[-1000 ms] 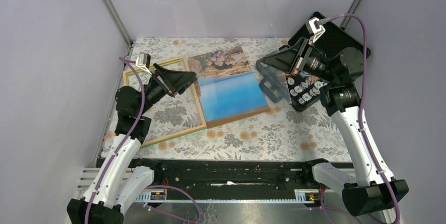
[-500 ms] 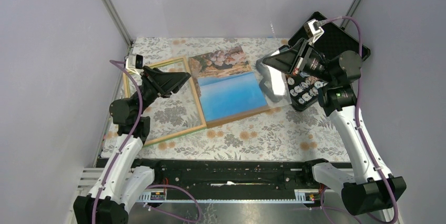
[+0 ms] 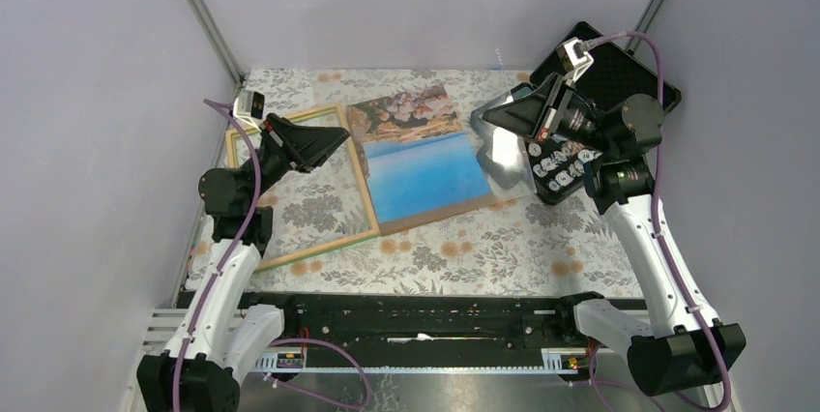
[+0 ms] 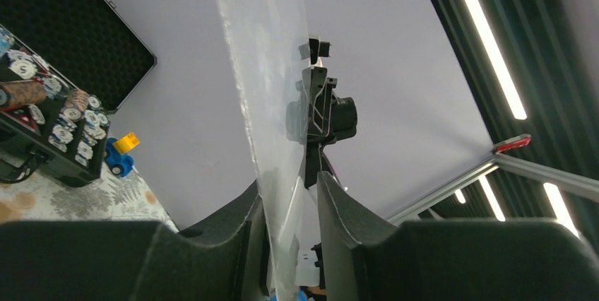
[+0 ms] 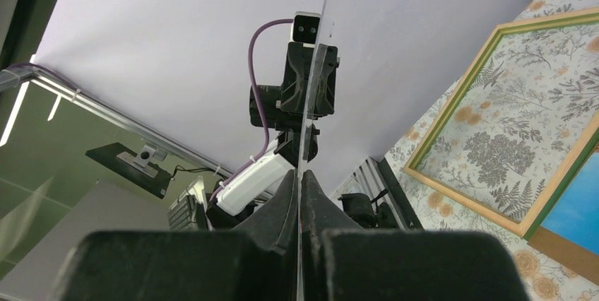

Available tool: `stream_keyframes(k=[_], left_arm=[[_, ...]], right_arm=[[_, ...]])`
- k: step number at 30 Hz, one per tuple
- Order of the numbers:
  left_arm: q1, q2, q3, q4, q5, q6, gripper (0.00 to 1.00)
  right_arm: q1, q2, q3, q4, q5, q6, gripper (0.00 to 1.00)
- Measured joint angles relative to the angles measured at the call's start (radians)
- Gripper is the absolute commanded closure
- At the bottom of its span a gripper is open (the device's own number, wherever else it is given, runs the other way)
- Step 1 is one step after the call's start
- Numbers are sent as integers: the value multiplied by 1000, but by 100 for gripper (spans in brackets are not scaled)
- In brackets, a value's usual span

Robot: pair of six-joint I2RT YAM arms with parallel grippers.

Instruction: Put the photo into the frame

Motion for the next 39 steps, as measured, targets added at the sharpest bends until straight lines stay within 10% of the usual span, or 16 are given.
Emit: stream_keyframes(k=[10, 18, 29, 39], left_arm=[[0, 43, 8, 29, 22, -11, 100], [4, 43, 98, -171, 52, 150, 100], [192, 167, 292, -805, 120, 650, 100], [262, 526, 351, -1112, 34, 958, 100]], right_arm=[[-1, -8, -1, -31, -10, -47, 97], [-3, -26, 2, -200, 21, -193, 1], [-3, 38, 108, -912, 570, -726, 0], [-2, 34, 21, -951, 618, -827, 0]])
